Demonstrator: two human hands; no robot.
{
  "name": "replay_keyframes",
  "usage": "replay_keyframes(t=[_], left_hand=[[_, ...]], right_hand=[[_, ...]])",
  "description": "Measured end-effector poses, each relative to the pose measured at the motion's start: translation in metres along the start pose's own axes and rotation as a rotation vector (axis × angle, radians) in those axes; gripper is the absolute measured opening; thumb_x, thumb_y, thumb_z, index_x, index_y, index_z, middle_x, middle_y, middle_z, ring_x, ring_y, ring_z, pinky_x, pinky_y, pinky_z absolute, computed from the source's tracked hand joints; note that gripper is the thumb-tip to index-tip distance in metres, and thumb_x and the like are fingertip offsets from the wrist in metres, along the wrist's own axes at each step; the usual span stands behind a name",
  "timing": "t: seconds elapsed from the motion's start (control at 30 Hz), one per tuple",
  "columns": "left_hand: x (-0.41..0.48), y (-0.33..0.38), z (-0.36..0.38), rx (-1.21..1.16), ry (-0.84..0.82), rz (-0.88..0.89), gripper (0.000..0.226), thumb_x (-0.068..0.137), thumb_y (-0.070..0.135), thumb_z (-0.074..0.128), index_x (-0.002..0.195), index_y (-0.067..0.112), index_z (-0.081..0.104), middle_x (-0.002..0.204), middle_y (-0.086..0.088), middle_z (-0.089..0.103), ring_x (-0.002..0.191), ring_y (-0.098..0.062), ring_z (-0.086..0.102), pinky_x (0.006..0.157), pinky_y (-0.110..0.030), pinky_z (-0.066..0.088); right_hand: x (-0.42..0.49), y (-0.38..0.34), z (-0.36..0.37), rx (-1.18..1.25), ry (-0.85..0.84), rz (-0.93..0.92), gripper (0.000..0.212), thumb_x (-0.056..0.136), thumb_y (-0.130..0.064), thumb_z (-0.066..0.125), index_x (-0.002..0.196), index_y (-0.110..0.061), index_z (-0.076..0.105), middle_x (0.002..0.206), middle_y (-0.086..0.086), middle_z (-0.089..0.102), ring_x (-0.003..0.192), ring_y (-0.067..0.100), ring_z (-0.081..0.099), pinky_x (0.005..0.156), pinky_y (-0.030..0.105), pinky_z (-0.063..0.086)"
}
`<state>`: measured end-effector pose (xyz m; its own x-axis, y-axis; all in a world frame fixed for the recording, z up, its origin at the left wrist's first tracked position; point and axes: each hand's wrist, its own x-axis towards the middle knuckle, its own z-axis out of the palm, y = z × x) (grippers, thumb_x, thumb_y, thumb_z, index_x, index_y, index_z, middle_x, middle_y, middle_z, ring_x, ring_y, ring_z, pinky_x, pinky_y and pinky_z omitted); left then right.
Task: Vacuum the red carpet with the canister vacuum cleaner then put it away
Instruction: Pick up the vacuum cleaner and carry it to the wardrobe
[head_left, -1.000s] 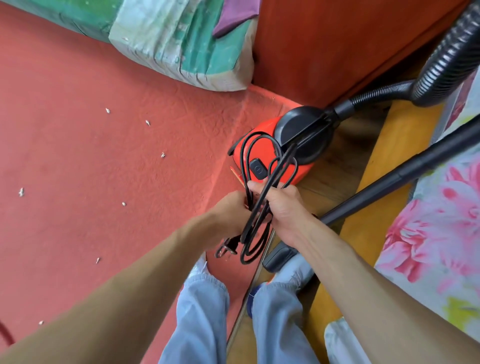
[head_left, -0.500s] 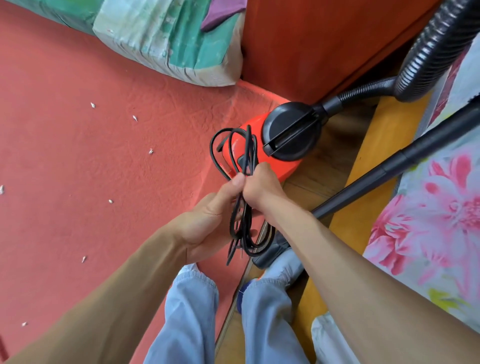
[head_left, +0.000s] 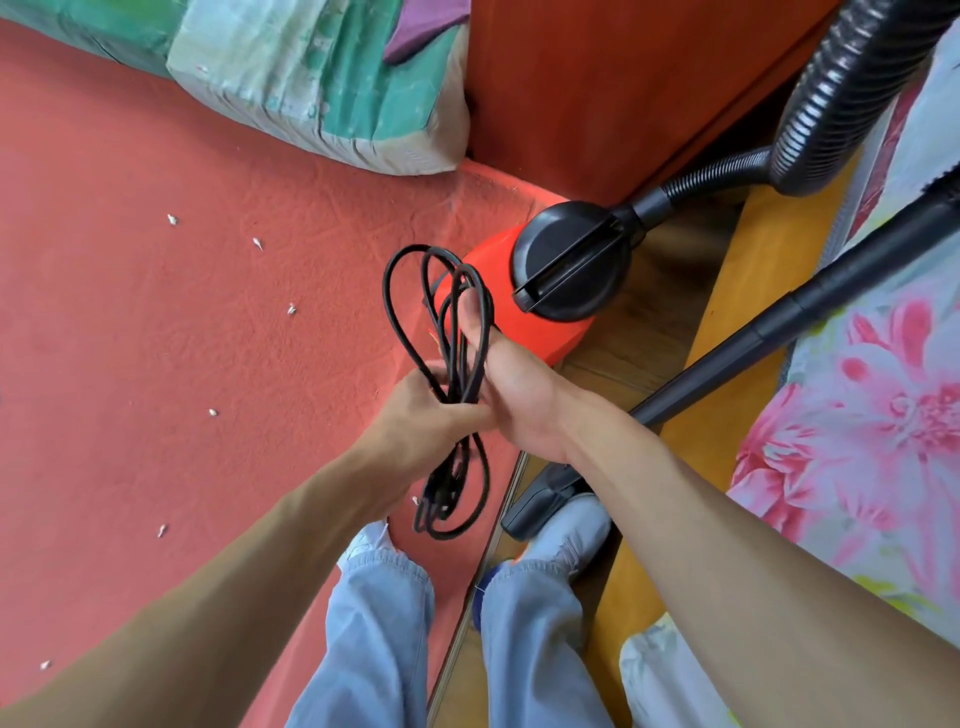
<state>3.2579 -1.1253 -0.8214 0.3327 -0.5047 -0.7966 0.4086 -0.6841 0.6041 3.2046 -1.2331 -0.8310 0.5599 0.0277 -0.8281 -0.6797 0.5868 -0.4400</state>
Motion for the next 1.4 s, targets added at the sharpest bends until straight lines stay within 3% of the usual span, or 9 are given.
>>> replay_keyframes(t=[0.07,0.23,0.4,0.53,0.77,0.93,1.1,1.27,1.4], left_hand=[[0.006,0.000,0.005,0.065,0.130,-0.036,0.019,0.080,0.007,0.068,0.096,-0.003,0.066,0.070,-0.019,0.070,0.061,-0.026,0.066,0.068,-0.045,0.061],[0.026,0.013,0.015,0.086,0.315,-0.084,0.004,0.090,0.011,0.063,0.085,0.011,0.064,0.056,-0.004,0.062,0.048,-0.030,0.068,0.065,-0.050,0.063],[0.070,0.061,0.027,0.419,0.327,0.155,0.014,0.084,0.006,0.056,0.090,0.007,0.069,0.077,-0.012,0.075,0.071,-0.029,0.074,0.058,-0.031,0.057],[0.112,0.091,0.053,0.572,0.352,0.317,0.015,0.086,0.009,0.052,0.092,0.005,0.065,0.097,-0.022,0.072,0.094,-0.040,0.067,0.071,-0.034,0.046],[0.141,0.083,0.097,0.568,0.341,0.222,0.036,0.086,0.005,0.054,0.120,0.005,0.063,0.116,-0.020,0.069,0.110,-0.037,0.063,0.090,-0.036,0.050],[0.152,0.091,0.098,0.425,0.248,0.088,0.037,0.074,0.017,0.064,0.110,0.010,0.069,0.090,-0.009,0.072,0.084,-0.029,0.069,0.072,-0.032,0.058],[0.153,0.085,0.099,0.436,0.173,0.089,0.019,0.087,0.011,0.058,0.105,0.009,0.063,0.077,-0.003,0.055,0.069,-0.021,0.053,0.049,-0.021,0.035],[0.137,0.072,0.088,0.236,0.247,-0.077,0.011,0.080,0.007,0.060,0.069,0.007,0.055,0.059,-0.006,0.052,0.058,-0.024,0.052,0.062,-0.026,0.042],[0.110,0.051,0.066,0.030,0.329,-0.150,0.015,0.079,0.001,0.062,0.066,0.005,0.054,0.053,-0.007,0.052,0.055,-0.024,0.052,0.063,-0.031,0.044]], right_hand=[[-0.002,0.000,-0.004,-0.096,-0.011,-0.005,0.086,0.064,-0.093,0.042,0.105,-0.019,0.056,0.090,0.011,0.054,0.078,0.026,0.048,0.069,0.033,0.042],[-0.013,-0.005,-0.032,0.159,0.349,-0.143,0.061,0.099,-0.054,0.041,0.119,-0.002,0.065,0.112,0.011,0.071,0.094,0.025,0.071,0.093,0.041,0.055],[-0.019,-0.007,-0.076,0.301,0.760,-0.179,0.026,0.098,-0.015,0.055,0.120,-0.003,0.063,0.105,0.012,0.071,0.091,0.026,0.073,0.083,0.036,0.060],[-0.025,0.000,-0.103,0.343,0.988,-0.120,0.018,0.096,-0.006,0.053,0.109,-0.006,0.065,0.089,0.008,0.068,0.082,0.019,0.070,0.072,0.025,0.059],[-0.028,0.030,-0.121,0.431,1.296,-0.196,0.019,0.083,-0.011,0.048,0.097,-0.001,0.057,0.086,0.013,0.065,0.071,0.026,0.058,0.061,0.030,0.043],[-0.030,0.046,-0.126,0.439,1.383,-0.087,0.030,0.087,-0.017,0.056,0.115,-0.011,0.047,0.114,0.009,0.053,0.095,0.030,0.056,0.081,0.038,0.046],[-0.023,0.067,-0.133,0.209,1.337,-0.027,0.063,0.082,-0.027,0.068,0.137,-0.011,0.040,0.138,0.012,0.042,0.126,0.035,0.043,0.099,0.050,0.044],[-0.035,0.062,-0.144,0.276,1.120,-0.128,0.052,0.087,-0.033,0.071,0.130,-0.029,0.042,0.110,-0.012,0.056,0.102,0.016,0.057,0.099,0.052,0.048],[-0.047,0.046,-0.130,0.239,0.984,-0.151,0.040,0.093,-0.027,0.066,0.127,-0.026,0.046,0.099,-0.016,0.055,0.093,0.011,0.059,0.086,0.056,0.055]])
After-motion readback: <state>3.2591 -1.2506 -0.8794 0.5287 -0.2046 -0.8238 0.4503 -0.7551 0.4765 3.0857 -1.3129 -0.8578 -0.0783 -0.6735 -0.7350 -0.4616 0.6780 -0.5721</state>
